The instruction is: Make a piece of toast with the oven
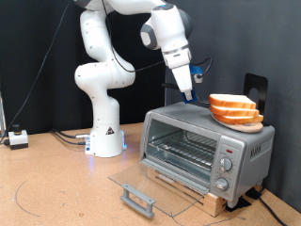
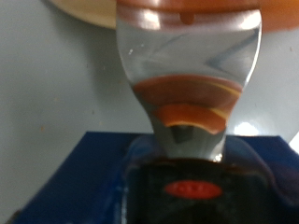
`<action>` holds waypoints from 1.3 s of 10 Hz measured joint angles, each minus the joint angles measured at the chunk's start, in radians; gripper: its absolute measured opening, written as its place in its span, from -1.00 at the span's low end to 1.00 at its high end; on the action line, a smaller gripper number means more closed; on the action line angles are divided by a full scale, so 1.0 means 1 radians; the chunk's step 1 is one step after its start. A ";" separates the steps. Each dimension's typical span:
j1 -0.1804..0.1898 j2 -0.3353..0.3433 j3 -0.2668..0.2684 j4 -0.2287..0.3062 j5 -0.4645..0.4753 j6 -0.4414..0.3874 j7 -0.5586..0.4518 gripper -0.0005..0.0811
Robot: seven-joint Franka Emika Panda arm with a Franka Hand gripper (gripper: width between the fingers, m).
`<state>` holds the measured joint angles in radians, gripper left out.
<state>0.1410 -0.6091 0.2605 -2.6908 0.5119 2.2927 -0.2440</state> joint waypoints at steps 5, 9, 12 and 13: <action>0.000 0.073 0.035 0.041 0.031 0.047 0.016 0.03; 0.000 0.082 0.039 0.063 0.045 0.075 0.016 0.03; 0.000 0.082 0.039 0.065 0.045 0.077 0.016 0.03; 0.000 0.081 0.039 0.065 0.045 0.077 0.016 0.03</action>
<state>0.1410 -0.5276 0.2991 -2.6260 0.5568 2.3694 -0.2282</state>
